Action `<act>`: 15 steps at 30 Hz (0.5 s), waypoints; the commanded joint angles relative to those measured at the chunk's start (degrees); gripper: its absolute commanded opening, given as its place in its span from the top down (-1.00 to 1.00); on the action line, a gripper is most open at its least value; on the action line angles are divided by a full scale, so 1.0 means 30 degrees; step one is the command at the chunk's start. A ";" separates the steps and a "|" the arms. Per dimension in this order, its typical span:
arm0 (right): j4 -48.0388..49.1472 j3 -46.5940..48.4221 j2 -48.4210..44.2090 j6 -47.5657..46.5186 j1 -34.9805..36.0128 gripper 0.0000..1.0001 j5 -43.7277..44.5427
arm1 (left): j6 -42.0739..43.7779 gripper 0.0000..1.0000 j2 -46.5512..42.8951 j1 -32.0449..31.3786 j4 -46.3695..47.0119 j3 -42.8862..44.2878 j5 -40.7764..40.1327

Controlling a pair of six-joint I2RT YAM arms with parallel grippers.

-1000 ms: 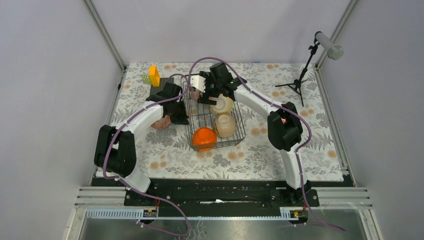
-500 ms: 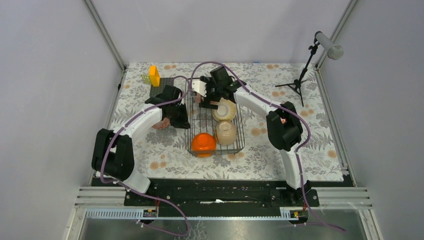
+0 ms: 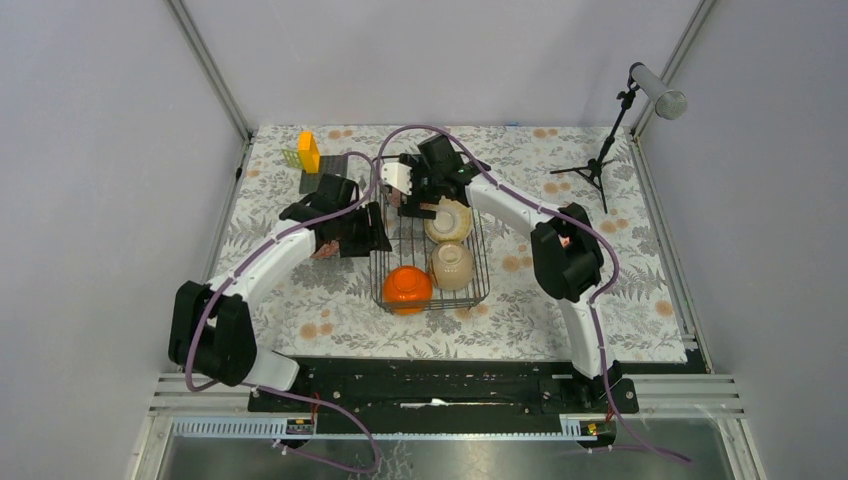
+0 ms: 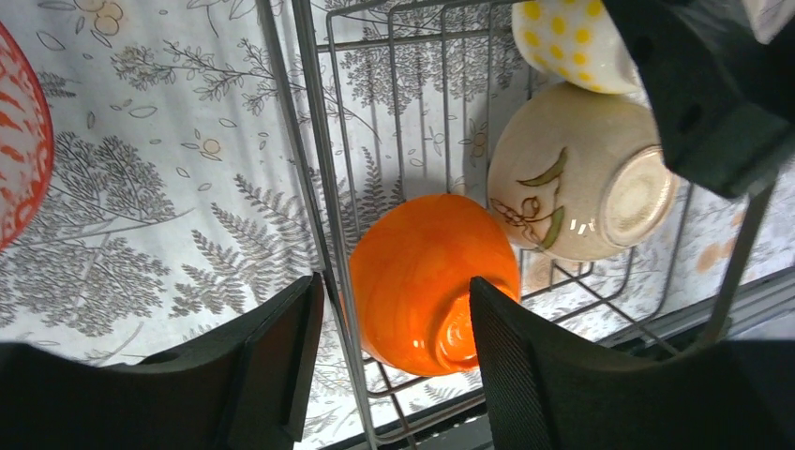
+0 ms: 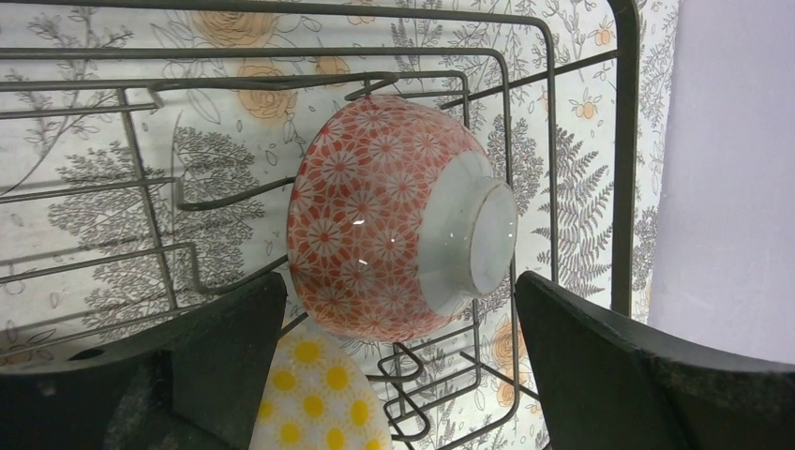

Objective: Unload the bowls from the dish rack

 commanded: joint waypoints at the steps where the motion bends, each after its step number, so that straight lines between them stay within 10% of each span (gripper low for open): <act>1: -0.1143 0.0599 0.1059 -0.0400 0.0089 -0.99 0.1054 | -0.1312 -0.36 -0.1651 0.0290 0.1742 -0.0813 0.0455; 15: 0.1581 0.0190 0.1162 -0.1135 0.0070 -0.98 0.2004 | -0.1659 -0.30 -0.2478 0.1538 0.1972 -0.1642 0.1306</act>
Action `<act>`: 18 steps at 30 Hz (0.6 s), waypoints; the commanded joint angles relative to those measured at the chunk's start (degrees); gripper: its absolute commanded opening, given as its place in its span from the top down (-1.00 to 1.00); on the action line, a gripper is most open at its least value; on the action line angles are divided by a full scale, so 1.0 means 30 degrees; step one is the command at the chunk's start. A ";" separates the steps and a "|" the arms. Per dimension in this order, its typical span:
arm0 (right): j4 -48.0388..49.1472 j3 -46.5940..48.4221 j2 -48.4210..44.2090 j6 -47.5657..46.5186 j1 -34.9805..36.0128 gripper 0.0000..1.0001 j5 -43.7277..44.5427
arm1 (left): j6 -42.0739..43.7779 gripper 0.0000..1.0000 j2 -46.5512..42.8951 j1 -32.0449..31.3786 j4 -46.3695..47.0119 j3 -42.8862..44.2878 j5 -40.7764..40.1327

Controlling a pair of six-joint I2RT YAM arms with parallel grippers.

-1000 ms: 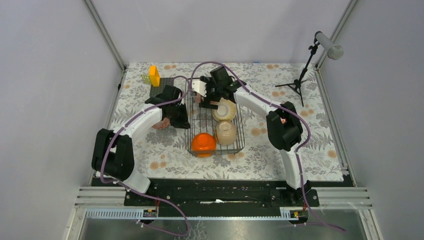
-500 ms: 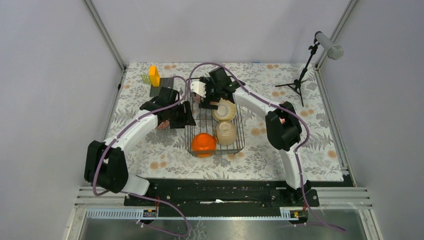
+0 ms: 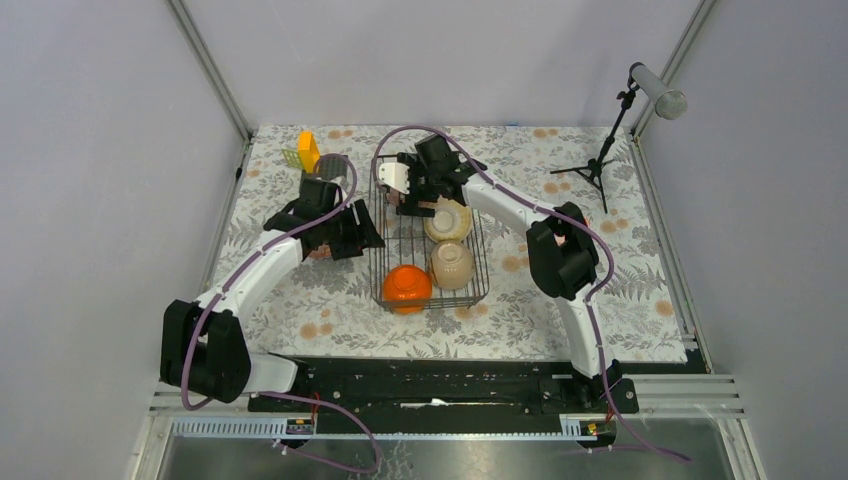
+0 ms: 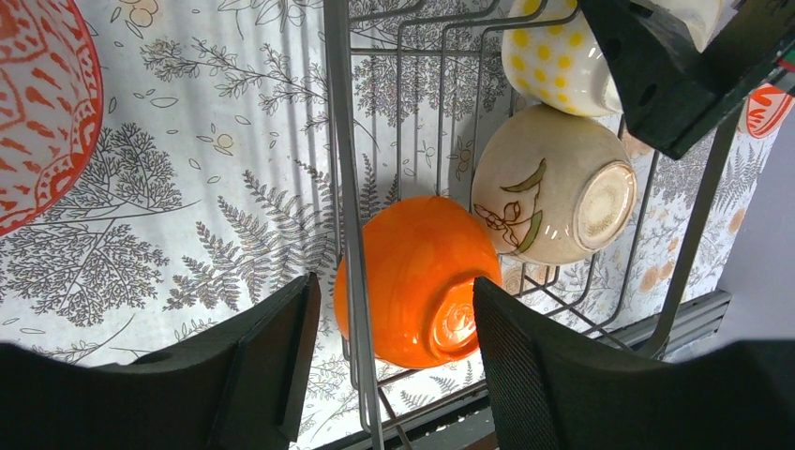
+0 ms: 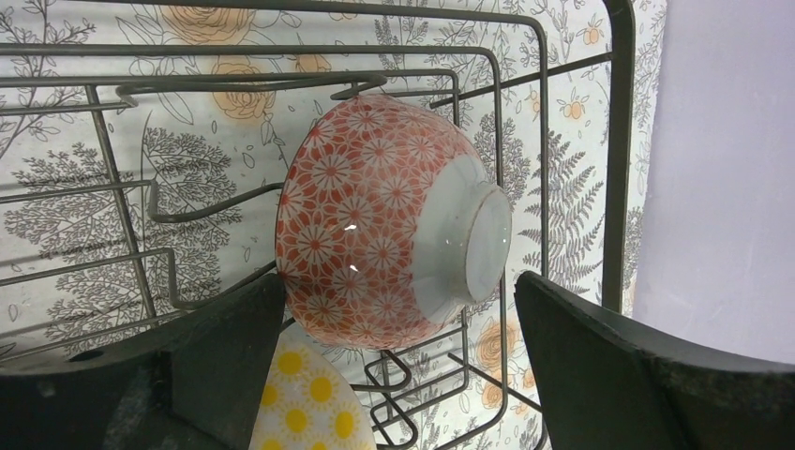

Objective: Unload the bowls from the dish rack

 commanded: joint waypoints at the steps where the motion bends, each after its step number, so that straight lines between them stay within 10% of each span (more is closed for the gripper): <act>1: 0.2146 -0.1048 0.0186 -0.0914 0.0028 -0.94 0.1372 | -0.0038 -0.29 -0.0355 0.0103 0.0633 0.0140 0.0299; 18: 0.1259 -0.0628 -0.0740 -0.0621 -0.0044 -0.15 -0.0585 | 0.0194 -0.27 -0.0591 0.0319 -0.0052 0.0885 -0.0240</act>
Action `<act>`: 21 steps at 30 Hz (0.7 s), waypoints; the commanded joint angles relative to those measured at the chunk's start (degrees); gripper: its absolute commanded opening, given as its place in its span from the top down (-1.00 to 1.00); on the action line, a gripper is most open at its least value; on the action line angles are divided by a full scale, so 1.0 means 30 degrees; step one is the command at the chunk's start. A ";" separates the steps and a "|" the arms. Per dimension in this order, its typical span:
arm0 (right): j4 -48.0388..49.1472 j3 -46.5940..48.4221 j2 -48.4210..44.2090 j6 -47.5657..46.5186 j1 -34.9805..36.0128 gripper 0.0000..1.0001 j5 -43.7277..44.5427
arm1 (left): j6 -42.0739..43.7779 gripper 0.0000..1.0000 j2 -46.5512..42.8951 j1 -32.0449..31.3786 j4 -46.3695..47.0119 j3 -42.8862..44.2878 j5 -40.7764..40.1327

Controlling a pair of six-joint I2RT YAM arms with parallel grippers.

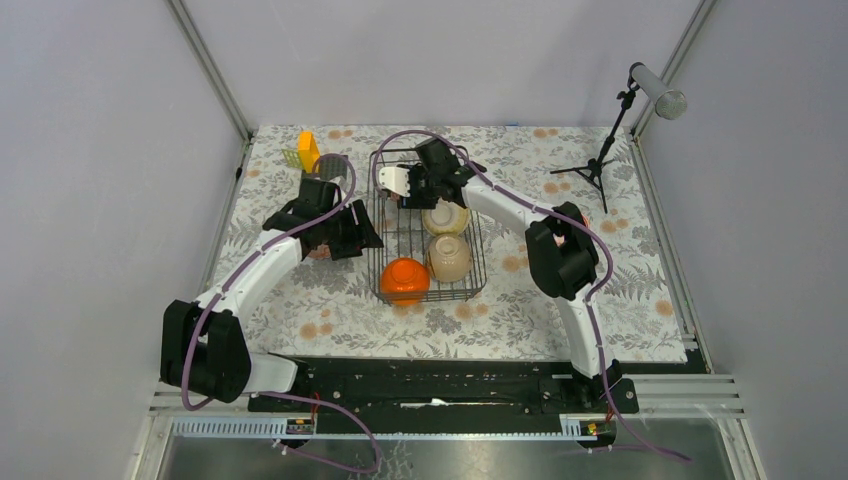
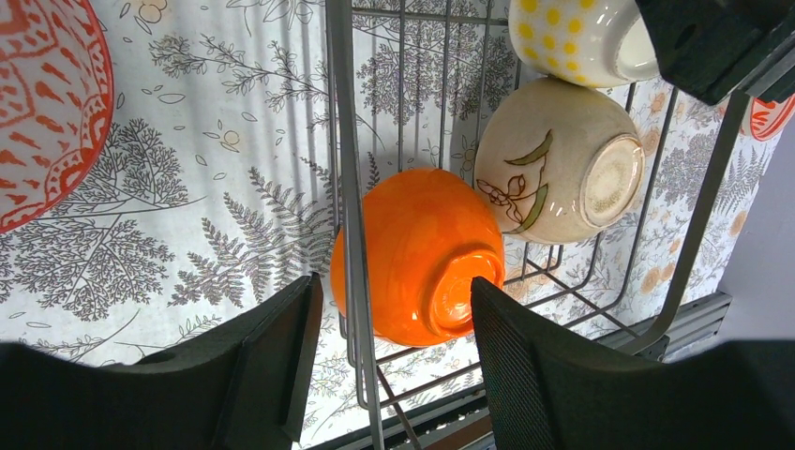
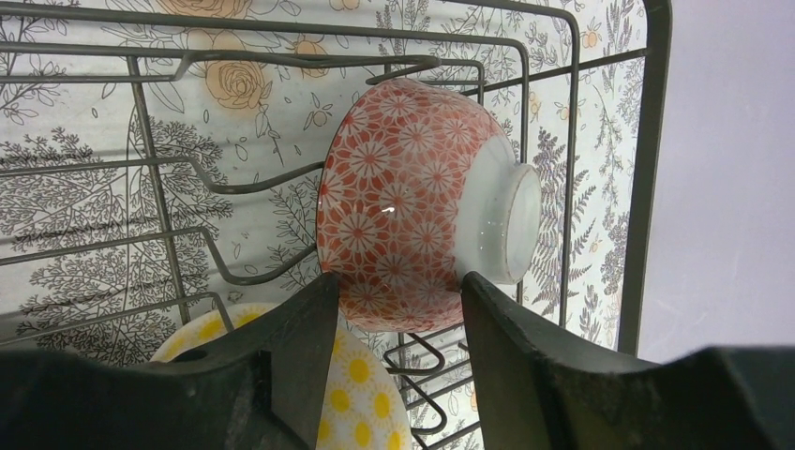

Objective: Unload the bowls from the dish rack

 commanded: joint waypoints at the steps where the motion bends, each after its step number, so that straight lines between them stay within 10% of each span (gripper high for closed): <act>1: 0.0450 0.0067 -0.0806 0.0539 -0.0130 -0.15 -0.1039 | 0.0173 -0.27 -0.0615 0.0128 0.0155 0.0823 -0.0274; 18: 0.0683 0.1918 -0.0336 0.5339 -0.1487 -0.28 -0.3080 | 0.0171 -0.30 -0.0526 0.0124 0.0062 0.0534 -0.0447; 21: 0.0698 0.1987 -0.0172 0.5302 -0.1511 -0.58 -0.2886 | 0.0188 -0.33 -0.0427 0.0132 0.0053 0.0532 -0.0392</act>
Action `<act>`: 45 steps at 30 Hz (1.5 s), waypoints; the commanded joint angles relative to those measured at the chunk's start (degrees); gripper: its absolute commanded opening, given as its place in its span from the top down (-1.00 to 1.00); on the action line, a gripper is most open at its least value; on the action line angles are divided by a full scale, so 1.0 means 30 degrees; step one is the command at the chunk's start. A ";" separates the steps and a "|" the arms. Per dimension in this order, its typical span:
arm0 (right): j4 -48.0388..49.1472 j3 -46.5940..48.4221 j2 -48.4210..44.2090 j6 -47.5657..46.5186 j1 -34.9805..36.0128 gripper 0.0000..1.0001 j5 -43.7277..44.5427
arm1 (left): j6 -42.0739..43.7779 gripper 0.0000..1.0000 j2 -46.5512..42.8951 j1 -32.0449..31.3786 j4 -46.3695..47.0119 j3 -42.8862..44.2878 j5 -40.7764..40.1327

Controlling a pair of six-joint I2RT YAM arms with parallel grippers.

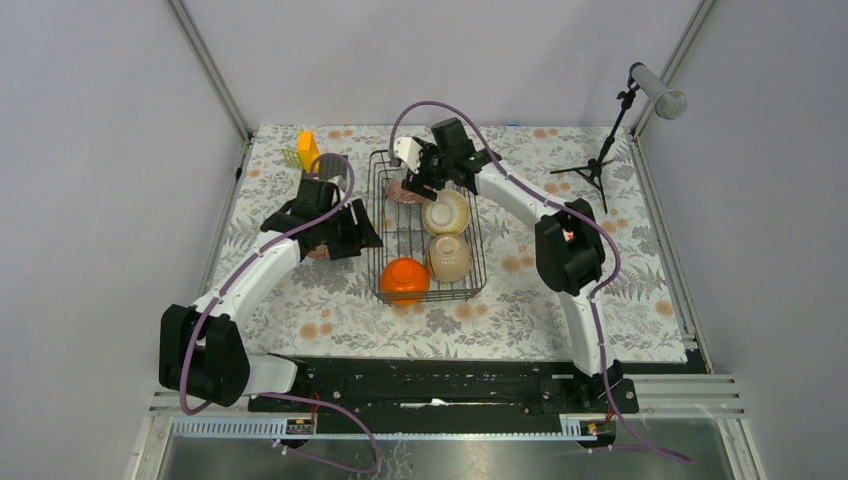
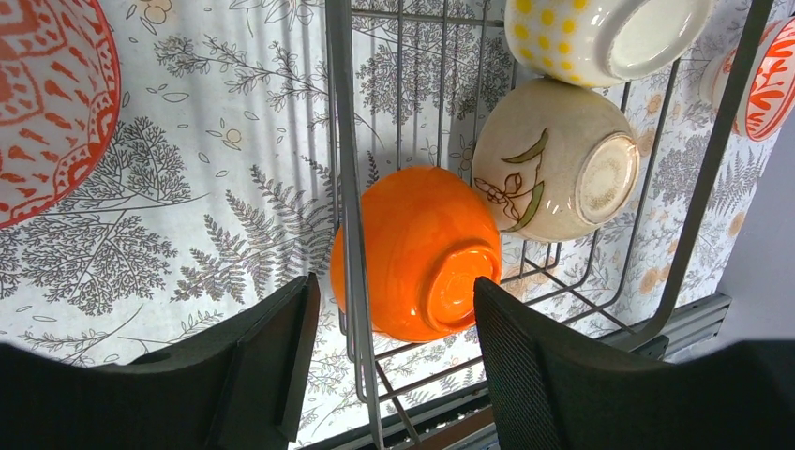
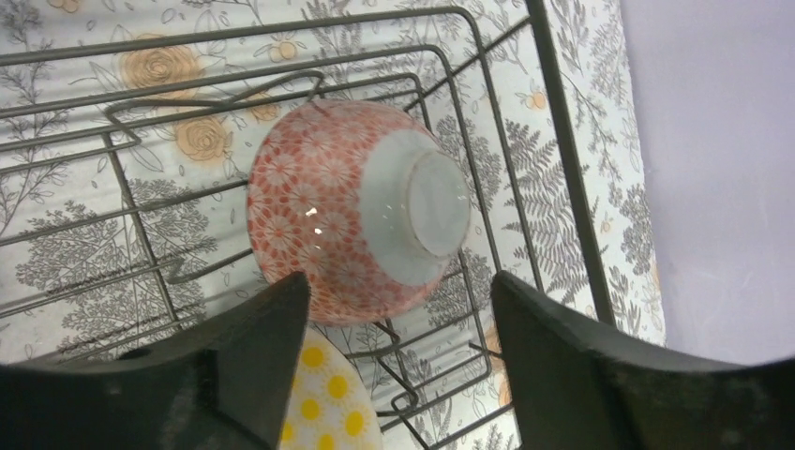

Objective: Unload the bowls from the dish rack

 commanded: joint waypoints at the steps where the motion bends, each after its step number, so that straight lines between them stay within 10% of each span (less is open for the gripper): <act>1: 0.0354 0.0869 -0.0195 0.1115 -0.0250 -0.70 -0.0571 | 0.0174 -0.34 -0.0076 0.0105 0.0241 0.0475 -0.0247; 10: 0.0740 0.3429 0.1235 0.9197 -0.1741 -0.82 -0.2733 | 0.0048 -0.33 0.1319 0.0104 0.0884 0.0569 0.0328; 23: 0.1312 0.4822 0.2208 2.3851 -0.1690 -0.92 0.1348 | -0.0161 -0.29 0.2898 0.0108 0.1540 0.0855 0.1195; 33: 0.2022 0.4182 0.2786 2.4575 -0.0924 -0.87 0.3441 | -0.0061 -0.02 0.3222 0.0080 0.1590 0.0905 0.1619; 45: 0.1878 0.4052 0.3576 2.2701 -0.0396 -0.80 0.4953 | -0.0051 0.87 0.2316 -0.0157 0.1736 -0.0169 0.1627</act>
